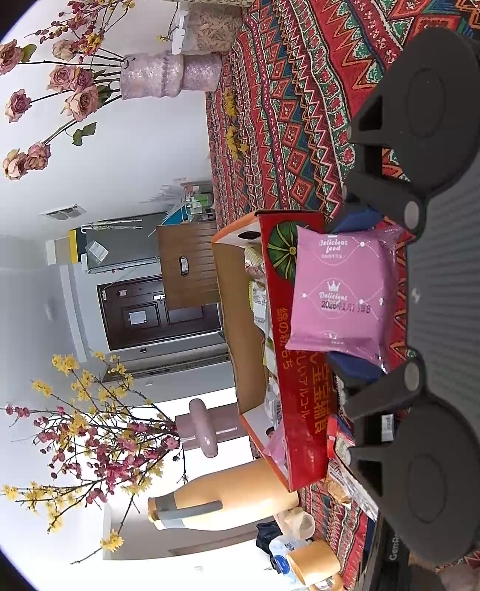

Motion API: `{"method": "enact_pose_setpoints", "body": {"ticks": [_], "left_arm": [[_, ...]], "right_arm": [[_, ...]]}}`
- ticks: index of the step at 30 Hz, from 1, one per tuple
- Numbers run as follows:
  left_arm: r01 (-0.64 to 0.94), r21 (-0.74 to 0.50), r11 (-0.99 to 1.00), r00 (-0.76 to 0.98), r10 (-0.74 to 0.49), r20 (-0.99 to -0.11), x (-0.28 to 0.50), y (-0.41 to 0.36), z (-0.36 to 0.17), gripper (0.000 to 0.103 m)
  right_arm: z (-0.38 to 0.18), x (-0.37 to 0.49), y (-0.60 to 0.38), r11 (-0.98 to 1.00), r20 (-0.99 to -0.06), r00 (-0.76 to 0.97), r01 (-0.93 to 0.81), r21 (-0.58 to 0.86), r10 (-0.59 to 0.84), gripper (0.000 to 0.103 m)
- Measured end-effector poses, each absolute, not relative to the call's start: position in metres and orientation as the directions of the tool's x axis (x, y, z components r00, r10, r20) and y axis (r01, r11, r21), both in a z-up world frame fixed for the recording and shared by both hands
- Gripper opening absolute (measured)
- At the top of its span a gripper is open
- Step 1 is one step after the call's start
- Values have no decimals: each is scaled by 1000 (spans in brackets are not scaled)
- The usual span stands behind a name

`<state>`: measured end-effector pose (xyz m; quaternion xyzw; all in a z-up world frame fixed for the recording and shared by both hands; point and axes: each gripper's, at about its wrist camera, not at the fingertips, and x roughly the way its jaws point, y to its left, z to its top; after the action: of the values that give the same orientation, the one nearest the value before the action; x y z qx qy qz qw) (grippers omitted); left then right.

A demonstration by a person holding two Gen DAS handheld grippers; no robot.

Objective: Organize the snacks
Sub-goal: 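Grasp the red-and-silver packet with the left tool while the right tool holds the pink packet, then carry both packets into the cardboard box and open both tools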

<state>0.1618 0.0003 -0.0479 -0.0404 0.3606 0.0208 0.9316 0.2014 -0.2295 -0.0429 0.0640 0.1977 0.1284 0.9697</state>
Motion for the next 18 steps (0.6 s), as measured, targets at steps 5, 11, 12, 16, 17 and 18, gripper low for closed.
{"method": "enact_pose_setpoints", "body": {"ticks": [5,11,12,16,17,18], "left_arm": [[-57,-59,997,744,3,-668,159,1,-47,68],[-50,-53,997,759,3,-651,153,2,-42,64],[-48,-53,997,764,3,-645,152,2,-40,62],[-39,-49,998,782,0,-623,147,0,-32,62],[-38,-49,998,786,-1,-619,146,0,-31,62],[-38,-50,998,789,-1,-614,144,1,-29,62]], "right_arm": [[-43,202,-229,959,-369,888,-224,175,275,67],[-43,202,-229,959,-364,890,-226,173,276,67],[-43,202,-229,959,-365,889,-226,173,276,67],[-43,202,-229,959,-365,889,-226,174,275,67],[-43,202,-229,959,-365,889,-225,174,275,67],[-43,202,-229,959,-365,889,-225,174,275,67]]}}
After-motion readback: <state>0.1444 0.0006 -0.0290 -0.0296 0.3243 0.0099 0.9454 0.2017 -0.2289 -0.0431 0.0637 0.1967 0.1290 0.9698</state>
